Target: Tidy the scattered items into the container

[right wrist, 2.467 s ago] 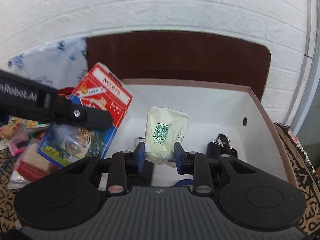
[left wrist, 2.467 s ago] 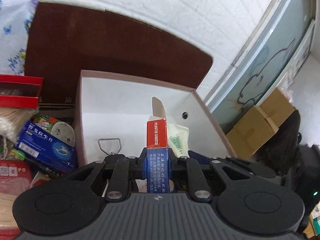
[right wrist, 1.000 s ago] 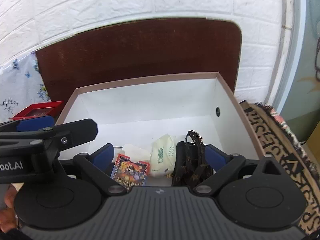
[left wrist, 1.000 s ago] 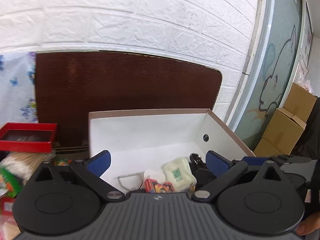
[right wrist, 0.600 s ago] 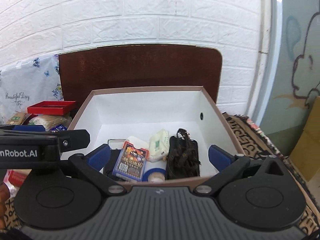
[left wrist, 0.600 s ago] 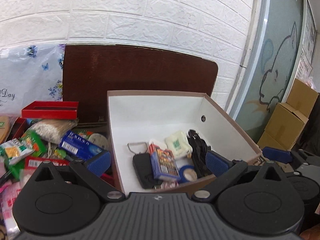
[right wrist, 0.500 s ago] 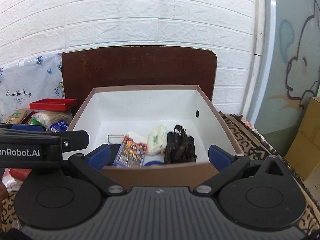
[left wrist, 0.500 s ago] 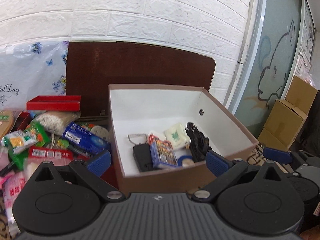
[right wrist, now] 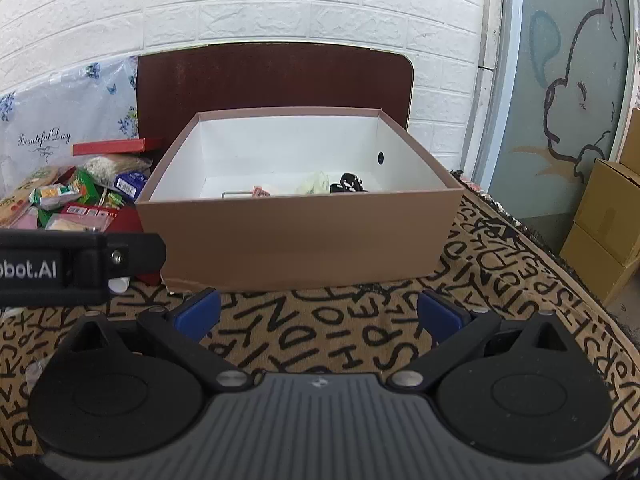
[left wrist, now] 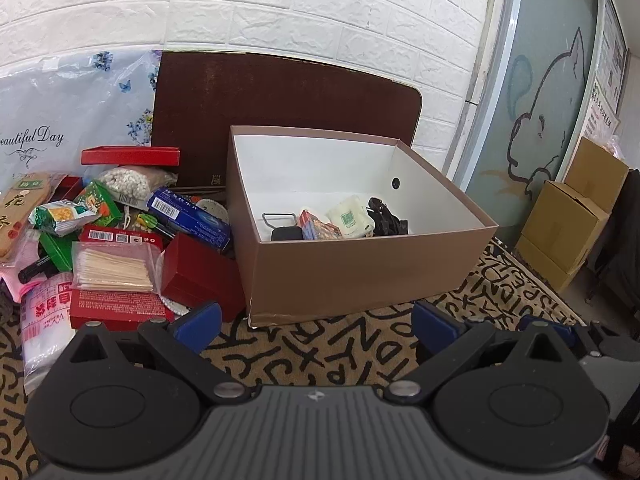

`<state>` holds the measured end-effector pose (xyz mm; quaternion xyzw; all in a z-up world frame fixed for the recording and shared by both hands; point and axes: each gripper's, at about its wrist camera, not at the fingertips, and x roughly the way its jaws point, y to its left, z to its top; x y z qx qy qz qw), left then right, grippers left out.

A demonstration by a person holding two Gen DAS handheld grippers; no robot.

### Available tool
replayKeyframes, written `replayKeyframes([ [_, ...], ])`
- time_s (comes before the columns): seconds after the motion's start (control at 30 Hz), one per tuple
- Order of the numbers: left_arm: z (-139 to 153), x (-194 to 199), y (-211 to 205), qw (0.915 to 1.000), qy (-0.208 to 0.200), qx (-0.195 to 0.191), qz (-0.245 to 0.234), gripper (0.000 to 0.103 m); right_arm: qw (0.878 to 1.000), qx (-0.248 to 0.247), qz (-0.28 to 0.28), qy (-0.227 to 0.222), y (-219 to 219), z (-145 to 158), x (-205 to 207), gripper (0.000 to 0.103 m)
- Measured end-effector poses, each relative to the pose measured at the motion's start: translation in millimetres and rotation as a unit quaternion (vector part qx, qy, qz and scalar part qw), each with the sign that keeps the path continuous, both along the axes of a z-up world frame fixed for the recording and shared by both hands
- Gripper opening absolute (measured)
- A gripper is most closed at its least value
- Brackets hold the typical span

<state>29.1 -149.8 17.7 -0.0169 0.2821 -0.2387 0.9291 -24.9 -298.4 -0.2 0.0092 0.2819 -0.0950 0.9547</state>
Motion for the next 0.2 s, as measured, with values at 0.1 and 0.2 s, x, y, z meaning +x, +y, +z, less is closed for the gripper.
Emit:
replayKeyframes([
  [0.1, -0.6, -3.1, 1.6, 1.0, -0.001, 0.0, 0.0, 0.103, 1.0, 0.005, 0.002, 0.003, 2.9, -1.3, -2.1, 0.101],
  [0.2, -0.8, -5.6, 3.0, 1.0, -0.002, -0.002, -0.005, 0.103, 1.0, 0.007, -0.001, 0.001, 4.4, -0.2, -3.0, 0.101],
])
